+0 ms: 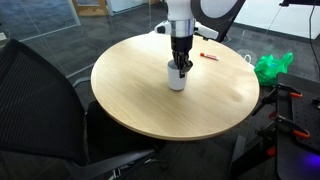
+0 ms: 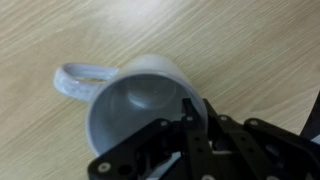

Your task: Move the white cup to the left

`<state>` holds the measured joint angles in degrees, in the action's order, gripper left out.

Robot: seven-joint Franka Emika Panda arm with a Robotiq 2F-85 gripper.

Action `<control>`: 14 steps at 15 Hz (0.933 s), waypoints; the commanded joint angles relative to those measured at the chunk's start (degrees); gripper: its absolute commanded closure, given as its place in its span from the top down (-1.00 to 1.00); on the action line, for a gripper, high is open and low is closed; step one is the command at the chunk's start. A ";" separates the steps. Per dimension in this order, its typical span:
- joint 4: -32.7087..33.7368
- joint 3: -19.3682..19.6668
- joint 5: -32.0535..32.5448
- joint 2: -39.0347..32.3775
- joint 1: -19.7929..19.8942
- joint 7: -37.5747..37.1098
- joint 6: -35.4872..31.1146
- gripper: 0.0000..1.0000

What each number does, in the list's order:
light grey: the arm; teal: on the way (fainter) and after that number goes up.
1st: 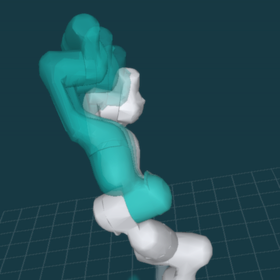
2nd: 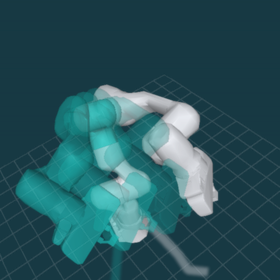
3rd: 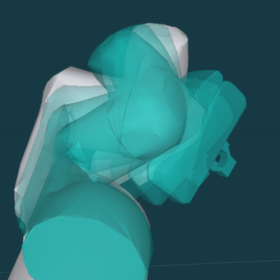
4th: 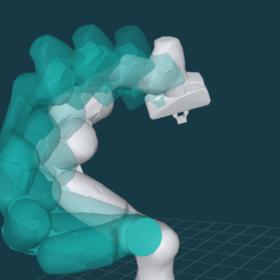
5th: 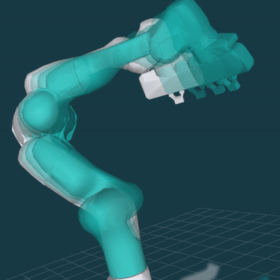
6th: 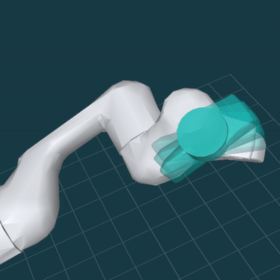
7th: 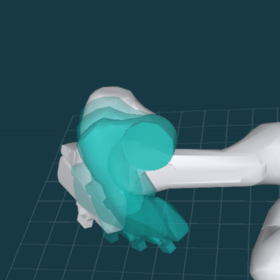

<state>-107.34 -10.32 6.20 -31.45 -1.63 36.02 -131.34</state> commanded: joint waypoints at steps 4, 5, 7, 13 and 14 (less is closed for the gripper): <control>-6.30 -0.73 4.01 5.99 -2.63 0.51 -1.16 -0.94; -7.07 -0.78 4.64 6.57 -2.91 0.61 -1.74 -0.94; -8.28 -0.84 5.71 7.39 -3.39 0.48 -2.57 -0.94; -10.65 -0.76 7.69 8.86 -4.04 0.05 -3.56 -0.93; -10.86 -0.79 7.89 9.12 -4.06 0.04 -3.59 -0.77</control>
<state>-115.24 -11.22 12.93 -25.39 -5.35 36.01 -133.92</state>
